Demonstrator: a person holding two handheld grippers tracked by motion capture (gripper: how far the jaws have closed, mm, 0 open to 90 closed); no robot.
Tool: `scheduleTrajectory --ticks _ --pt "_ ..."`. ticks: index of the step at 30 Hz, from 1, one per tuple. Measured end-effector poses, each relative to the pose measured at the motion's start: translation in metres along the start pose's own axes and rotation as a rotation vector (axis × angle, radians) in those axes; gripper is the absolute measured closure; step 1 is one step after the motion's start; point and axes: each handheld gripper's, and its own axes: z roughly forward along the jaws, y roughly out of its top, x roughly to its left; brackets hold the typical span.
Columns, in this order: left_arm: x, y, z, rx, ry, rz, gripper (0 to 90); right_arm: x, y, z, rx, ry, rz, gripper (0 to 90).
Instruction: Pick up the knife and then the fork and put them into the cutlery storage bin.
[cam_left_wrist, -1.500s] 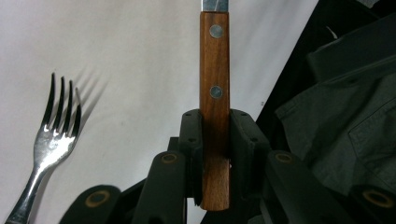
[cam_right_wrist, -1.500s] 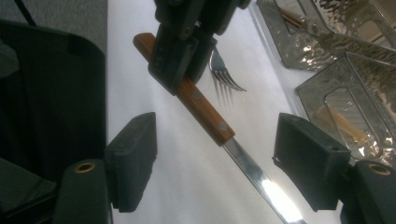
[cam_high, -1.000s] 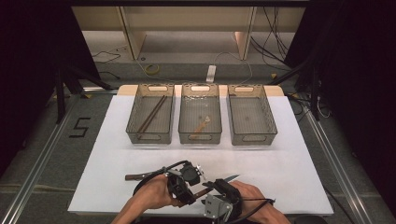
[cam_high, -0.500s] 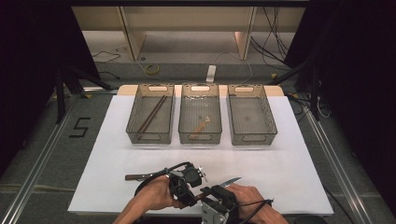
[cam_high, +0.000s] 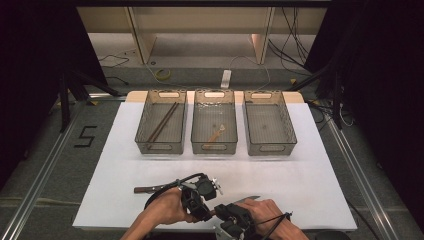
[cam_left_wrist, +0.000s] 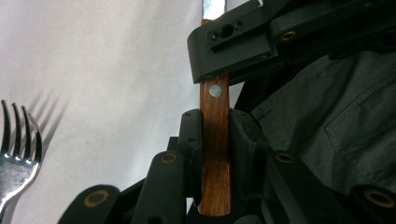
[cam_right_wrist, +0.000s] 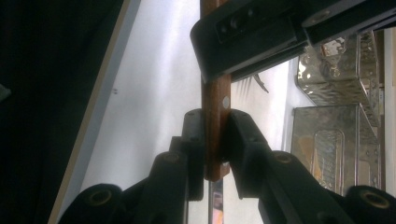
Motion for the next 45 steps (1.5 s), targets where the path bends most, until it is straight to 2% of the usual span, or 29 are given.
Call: scheduleTrajectory --ticks 3,4,5,8,10,13,14,16,18,20,27,28,29,32,33,35,39,45 --pt "0.002 0.000 0.000 -0.018 0.007 -0.004 72.4 -0.001 -0.001 0.000 0.006 0.000 0.005 78.2" --pt "0.003 0.000 -0.002 -0.024 0.009 -0.010 67.8 0.000 -0.002 -0.001 0.010 0.002 0.021 78.2" --pt "0.004 -0.001 -0.003 -0.033 0.011 -0.012 62.9 -0.003 -0.003 0.000 0.000 -0.010 0.000 78.2" --pt "0.006 -0.005 -0.010 -0.062 0.013 -0.023 52.7 -0.004 -0.007 -0.002 0.018 -0.012 0.032 78.2" --pt "0.009 -0.008 -0.015 -0.087 0.034 -0.031 44.1 -0.006 -0.012 -0.002 0.021 -0.020 0.033 78.2" --pt "0.015 -0.014 -0.023 -0.137 0.053 -0.051 35.0 -0.009 -0.018 -0.005 0.039 -0.023 0.074 78.2" --pt "0.017 -0.017 -0.025 -0.152 0.060 -0.059 32.9 -0.011 -0.021 -0.005 0.037 -0.031 0.065 78.3" --pt "0.020 -0.021 -0.026 -0.175 0.081 -0.074 28.0 -0.013 -0.026 -0.006 0.045 -0.033 0.094 78.2" --pt "0.024 -0.026 -0.027 -0.194 0.105 -0.091 25.5 -0.017 -0.032 -0.007 0.044 -0.035 0.136 78.2" --pt "0.027 -0.030 -0.030 -0.220 0.122 -0.109 23.3 -0.022 -0.039 -0.008 0.055 -0.038 0.150 78.2" --pt "0.038 -0.043 -0.035 -0.311 0.169 -0.163 18.7 -0.038 -0.061 -0.012 0.078 -0.056 0.247 78.2" --pt "0.040 -0.046 -0.036 -0.321 0.178 -0.163 18.3 -0.039 -0.064 -0.013 0.087 -0.055 0.310 78.2" --pt "0.042 -0.048 -0.035 -0.332 0.180 -0.175 17.9 -0.043 -0.068 -0.014 0.087 -0.055 0.328 78.2" --pt "0.047 -0.057 -0.035 -0.357 0.207 -0.193 17.8 -0.054 -0.080 -0.017 0.087 -0.056 0.450 78.2" --pt "0.048 -0.061 -0.035 -0.368 0.214 -0.199 17.8 -0.059 -0.085 -0.019 0.089 -0.053 0.477 78.2" --pt "0.052 -0.067 -0.034 -0.381 0.220 -0.212 17.7 -0.068 -0.093 -0.020 0.075 -0.056 0.558 78.2" --pt "0.058 -0.079 -0.030 -0.396 0.245 -0.243 16.6 -0.090 -0.107 -0.025 0.048 -0.054 0.688 78.2" --pt "0.063 -0.093 -0.032 -0.433 0.280 -0.274 15.9 -0.128 -0.129 -0.029 0.005 -0.027 0.916 78.2"
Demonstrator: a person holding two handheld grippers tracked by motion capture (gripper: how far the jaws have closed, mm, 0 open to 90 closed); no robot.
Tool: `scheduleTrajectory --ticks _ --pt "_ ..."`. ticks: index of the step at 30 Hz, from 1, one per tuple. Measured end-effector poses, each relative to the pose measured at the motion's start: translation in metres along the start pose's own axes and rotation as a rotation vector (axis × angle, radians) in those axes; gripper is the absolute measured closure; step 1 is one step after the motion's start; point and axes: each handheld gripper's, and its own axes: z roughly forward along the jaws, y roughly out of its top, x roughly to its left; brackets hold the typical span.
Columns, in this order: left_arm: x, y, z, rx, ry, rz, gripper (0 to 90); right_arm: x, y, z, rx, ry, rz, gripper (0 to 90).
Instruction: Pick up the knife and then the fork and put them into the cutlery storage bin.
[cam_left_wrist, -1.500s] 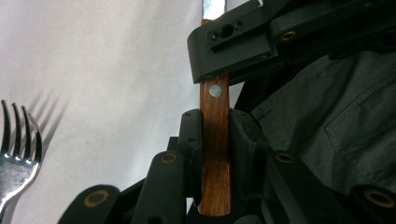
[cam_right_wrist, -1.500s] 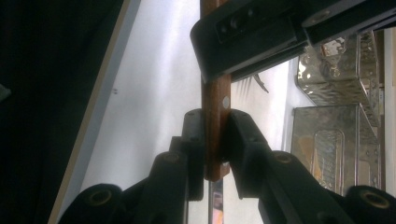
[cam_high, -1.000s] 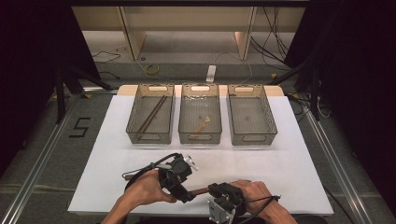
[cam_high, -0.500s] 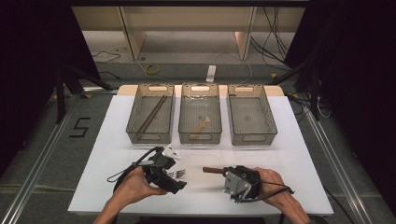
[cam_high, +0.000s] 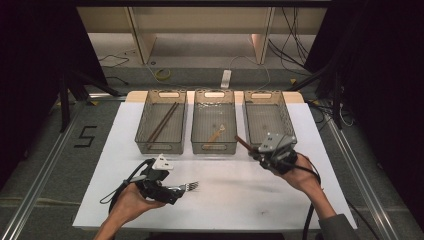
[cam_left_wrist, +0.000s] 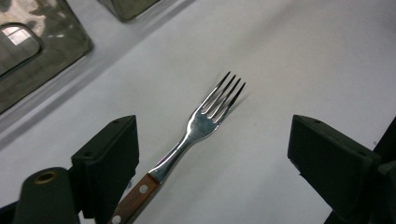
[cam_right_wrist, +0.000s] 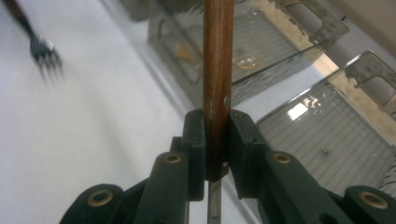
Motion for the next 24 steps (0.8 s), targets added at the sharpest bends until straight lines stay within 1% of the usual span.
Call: scheduleTrajectory --ticks 2,3,5,8,9,13,17,21,24 --pt "0.002 -0.002 -0.001 0.000 0.014 -0.004 15.8 -0.014 0.005 0.000 -0.005 0.011 0.067 78.1" --pt "0.004 -0.003 -0.002 0.004 0.019 -0.004 15.8 -0.021 0.008 0.000 -0.011 0.012 0.093 78.2" --pt "0.006 -0.005 -0.002 0.008 0.030 -0.005 15.7 -0.033 0.013 -0.001 -0.013 0.009 0.133 78.1" --pt "0.009 -0.007 -0.002 0.007 0.041 -0.010 15.7 -0.051 0.021 0.001 -0.016 0.000 0.172 78.1" --pt "0.009 -0.007 -0.002 0.007 0.045 -0.011 15.7 -0.055 0.024 0.002 -0.014 -0.006 0.192 78.1" --pt "0.012 -0.010 -0.002 0.015 0.048 -0.006 15.7 -0.073 0.032 0.010 0.008 -0.032 0.220 78.1" --pt "0.013 -0.012 -0.001 0.024 0.049 -0.008 15.6 -0.089 0.037 0.019 0.027 -0.052 0.261 78.1" --pt "0.015 -0.013 -0.001 0.028 0.053 -0.008 15.6 -0.106 0.040 0.026 0.032 -0.063 0.304 78.1" --pt "0.016 -0.014 -0.001 0.032 0.054 -0.007 15.6 -0.116 0.042 0.030 0.047 -0.075 0.330 78.1"
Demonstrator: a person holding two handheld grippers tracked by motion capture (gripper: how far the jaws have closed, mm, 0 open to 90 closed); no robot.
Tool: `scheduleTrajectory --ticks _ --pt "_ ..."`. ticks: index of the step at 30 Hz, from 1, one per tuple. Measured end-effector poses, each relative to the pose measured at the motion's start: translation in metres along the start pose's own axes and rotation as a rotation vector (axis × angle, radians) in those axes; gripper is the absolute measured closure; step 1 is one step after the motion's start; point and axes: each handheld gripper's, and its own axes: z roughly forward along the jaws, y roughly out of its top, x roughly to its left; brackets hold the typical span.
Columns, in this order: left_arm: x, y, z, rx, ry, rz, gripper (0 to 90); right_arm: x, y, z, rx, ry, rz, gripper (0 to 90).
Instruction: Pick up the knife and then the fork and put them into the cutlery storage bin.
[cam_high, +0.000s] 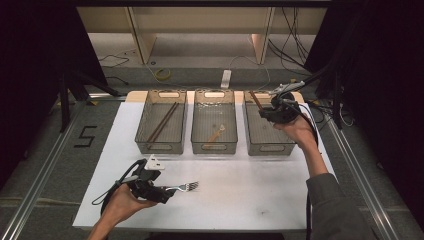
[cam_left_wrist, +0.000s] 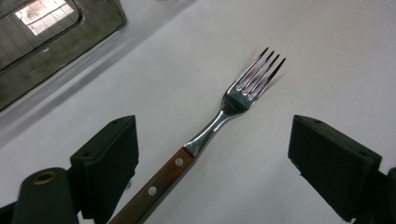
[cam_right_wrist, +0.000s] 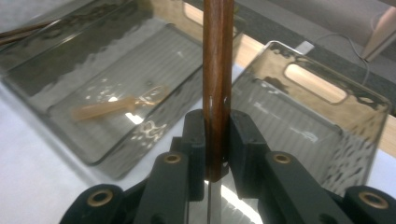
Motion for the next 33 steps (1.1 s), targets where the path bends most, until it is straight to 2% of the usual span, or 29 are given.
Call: scheduleTrajectory --ticks 11,22,28,31,33 --pt "0.003 -0.001 -0.001 -0.002 0.010 -0.001 15.6 -0.019 0.014 0.015 0.028 -0.067 0.036 78.0" --pt "0.005 -0.002 -0.001 -0.001 0.020 -0.004 15.7 -0.017 0.011 0.038 0.078 -0.097 0.041 77.9" --pt "0.004 -0.001 0.001 0.004 0.021 0.006 15.7 -0.019 0.002 0.049 0.097 -0.102 0.066 77.5" --pt "0.005 -0.001 0.001 0.006 0.023 0.006 15.7 -0.020 -0.001 0.054 0.125 -0.097 0.101 74.3" --pt "0.006 -0.002 0.001 0.008 0.023 0.006 15.7 -0.021 -0.001 0.055 0.133 -0.088 0.114 65.6"
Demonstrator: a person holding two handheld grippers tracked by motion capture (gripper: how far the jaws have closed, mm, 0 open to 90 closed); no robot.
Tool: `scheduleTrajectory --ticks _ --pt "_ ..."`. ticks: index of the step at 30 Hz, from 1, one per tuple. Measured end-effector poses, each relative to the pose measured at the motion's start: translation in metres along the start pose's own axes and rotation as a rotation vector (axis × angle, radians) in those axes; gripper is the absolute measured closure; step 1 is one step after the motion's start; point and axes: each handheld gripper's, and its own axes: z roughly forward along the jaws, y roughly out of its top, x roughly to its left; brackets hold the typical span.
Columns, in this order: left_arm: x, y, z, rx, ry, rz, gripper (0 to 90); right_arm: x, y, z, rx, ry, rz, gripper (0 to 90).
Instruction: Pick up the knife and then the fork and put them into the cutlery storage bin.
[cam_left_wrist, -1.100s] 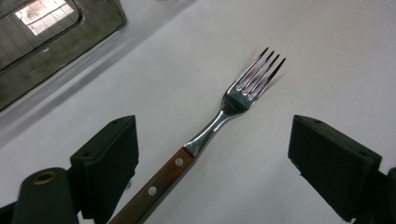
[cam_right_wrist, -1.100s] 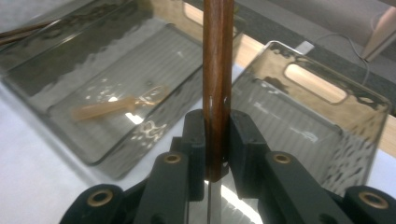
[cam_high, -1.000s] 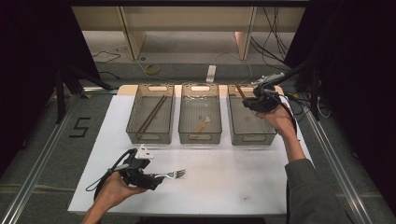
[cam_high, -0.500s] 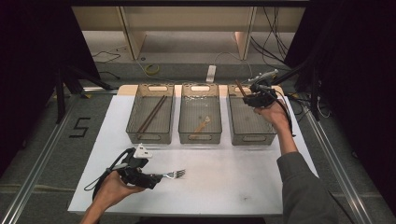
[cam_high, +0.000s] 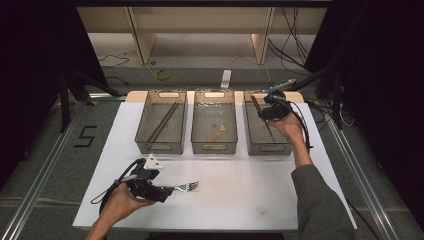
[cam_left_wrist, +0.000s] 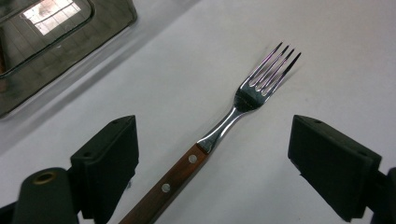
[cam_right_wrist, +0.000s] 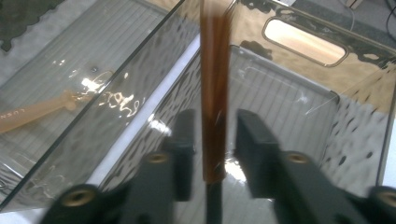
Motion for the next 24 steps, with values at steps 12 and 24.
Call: scheduleTrajectory --ticks 12,24 --pt "0.007 0.000 0.000 0.001 0.011 -0.008 15.7 0.006 -0.004 -0.022 -0.042 0.021 -0.033 46.4" --pt "0.019 0.005 -0.003 0.046 -0.026 -0.007 15.7 0.039 -0.049 -0.059 -0.131 0.156 -0.118 34.0"
